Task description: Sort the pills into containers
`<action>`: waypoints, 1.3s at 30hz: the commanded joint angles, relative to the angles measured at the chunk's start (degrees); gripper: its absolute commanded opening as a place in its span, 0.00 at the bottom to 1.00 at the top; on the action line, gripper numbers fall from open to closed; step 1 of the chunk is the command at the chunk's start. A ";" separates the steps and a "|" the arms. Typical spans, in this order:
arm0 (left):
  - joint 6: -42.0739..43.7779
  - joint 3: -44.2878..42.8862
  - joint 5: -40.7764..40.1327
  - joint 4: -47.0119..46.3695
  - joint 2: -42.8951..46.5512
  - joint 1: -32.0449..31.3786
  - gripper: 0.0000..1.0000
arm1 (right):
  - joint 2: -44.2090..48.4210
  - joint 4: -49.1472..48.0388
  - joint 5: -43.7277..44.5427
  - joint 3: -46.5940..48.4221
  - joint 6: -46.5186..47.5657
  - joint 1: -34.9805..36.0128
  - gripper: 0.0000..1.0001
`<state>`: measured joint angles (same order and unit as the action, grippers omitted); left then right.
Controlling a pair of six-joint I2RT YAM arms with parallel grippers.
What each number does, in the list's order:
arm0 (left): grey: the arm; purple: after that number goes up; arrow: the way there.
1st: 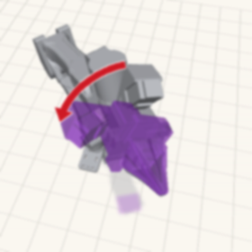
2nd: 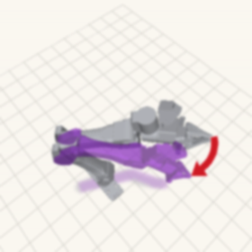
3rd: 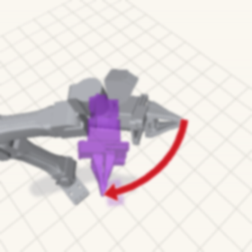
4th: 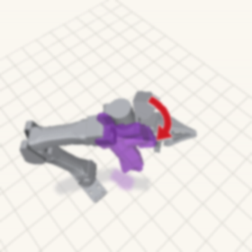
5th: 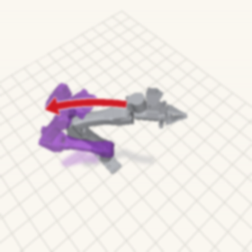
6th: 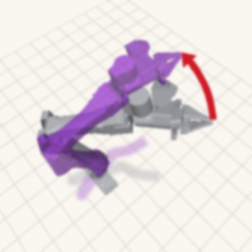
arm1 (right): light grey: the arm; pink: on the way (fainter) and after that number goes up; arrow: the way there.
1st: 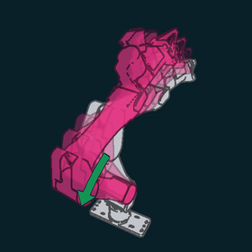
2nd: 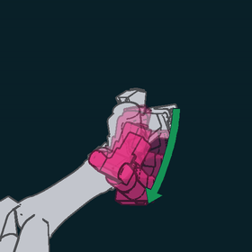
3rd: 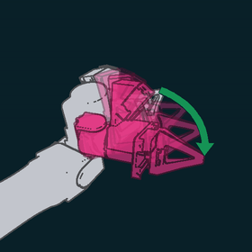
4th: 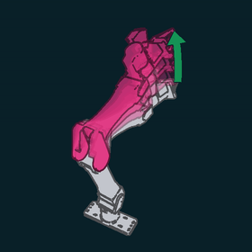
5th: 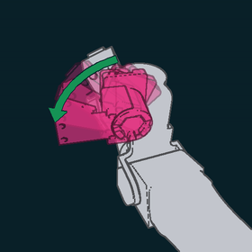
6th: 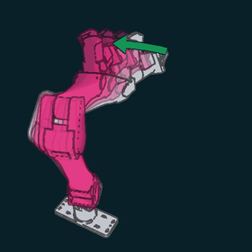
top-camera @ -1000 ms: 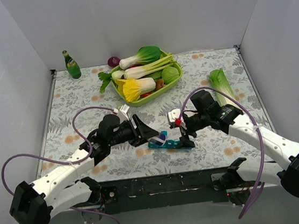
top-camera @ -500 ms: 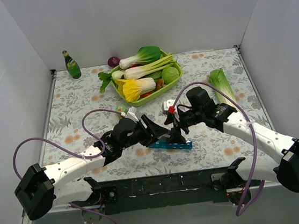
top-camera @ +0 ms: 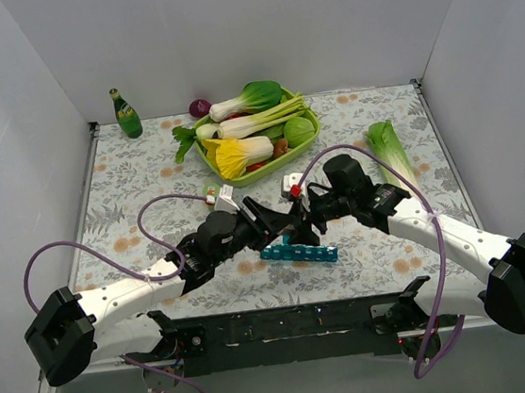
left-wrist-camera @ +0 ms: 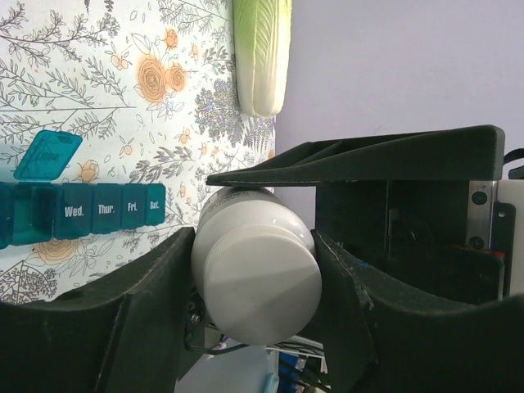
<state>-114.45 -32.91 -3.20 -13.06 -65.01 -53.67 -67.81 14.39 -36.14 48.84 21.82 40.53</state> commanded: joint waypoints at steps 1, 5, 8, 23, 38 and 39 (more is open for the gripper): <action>-10.35 0.65 -1.37 -4.16 1.29 -0.47 0.04 | -0.48 -3.14 -1.56 -0.50 -0.47 0.25 0.67; -11.75 1.70 -1.37 -5.39 1.99 -0.65 0.04 | -0.22 -2.88 -4.46 -0.50 1.02 0.25 0.55; -12.37 2.41 -1.11 -6.63 2.61 -0.65 0.04 | 0.31 -2.88 -4.82 -1.29 2.08 0.33 0.54; -17.90 5.66 0.21 -13.22 4.02 -0.65 0.04 | -1.36 -5.16 -6.84 -0.94 3.84 0.69 0.64; -19.84 8.12 0.21 -15.59 5.07 -0.65 0.04 | -0.57 -3.23 -5.78 0.82 5.95 0.51 0.64; -19.93 8.12 0.13 -15.51 5.25 -0.65 0.04 | -0.48 -3.23 -5.78 0.99 5.86 0.34 0.66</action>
<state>-114.72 -25.74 -2.00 -26.46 -62.13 -54.17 -69.84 11.53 -41.30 47.79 26.87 40.91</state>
